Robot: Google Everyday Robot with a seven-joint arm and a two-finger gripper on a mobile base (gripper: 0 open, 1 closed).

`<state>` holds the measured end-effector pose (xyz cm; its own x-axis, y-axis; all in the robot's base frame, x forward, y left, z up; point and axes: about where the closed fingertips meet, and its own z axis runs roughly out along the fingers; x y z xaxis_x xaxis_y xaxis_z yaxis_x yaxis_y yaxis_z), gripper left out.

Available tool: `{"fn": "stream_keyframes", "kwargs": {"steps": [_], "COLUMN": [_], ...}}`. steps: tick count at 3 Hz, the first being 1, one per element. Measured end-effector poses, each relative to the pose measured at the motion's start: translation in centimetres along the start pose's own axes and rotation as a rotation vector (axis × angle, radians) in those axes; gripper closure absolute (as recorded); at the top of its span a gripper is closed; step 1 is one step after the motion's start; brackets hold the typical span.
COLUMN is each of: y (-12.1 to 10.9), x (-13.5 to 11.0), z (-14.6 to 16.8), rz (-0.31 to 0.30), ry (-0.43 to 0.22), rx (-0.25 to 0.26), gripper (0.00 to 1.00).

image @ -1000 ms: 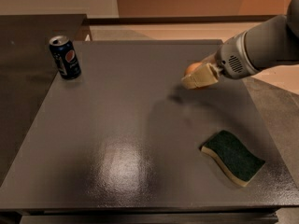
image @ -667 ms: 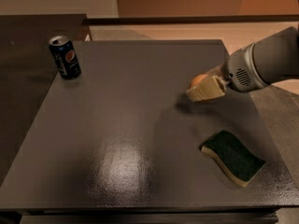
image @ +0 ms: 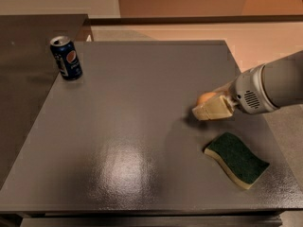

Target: Move orange near sponge

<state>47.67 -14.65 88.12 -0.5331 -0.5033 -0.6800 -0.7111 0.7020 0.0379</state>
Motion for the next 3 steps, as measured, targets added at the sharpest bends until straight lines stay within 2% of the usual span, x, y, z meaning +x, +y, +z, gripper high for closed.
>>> {"fn": "stream_keyframes", "kwargs": {"steps": [1, 3], "y": [0.4, 1.1], "x": [1.1, 2.8], "z": [0.2, 1.2], "rz": [0.021, 0.058], "ry": [0.006, 0.012], "rx": [0.006, 0.009], "gripper": [0.84, 0.36]}}
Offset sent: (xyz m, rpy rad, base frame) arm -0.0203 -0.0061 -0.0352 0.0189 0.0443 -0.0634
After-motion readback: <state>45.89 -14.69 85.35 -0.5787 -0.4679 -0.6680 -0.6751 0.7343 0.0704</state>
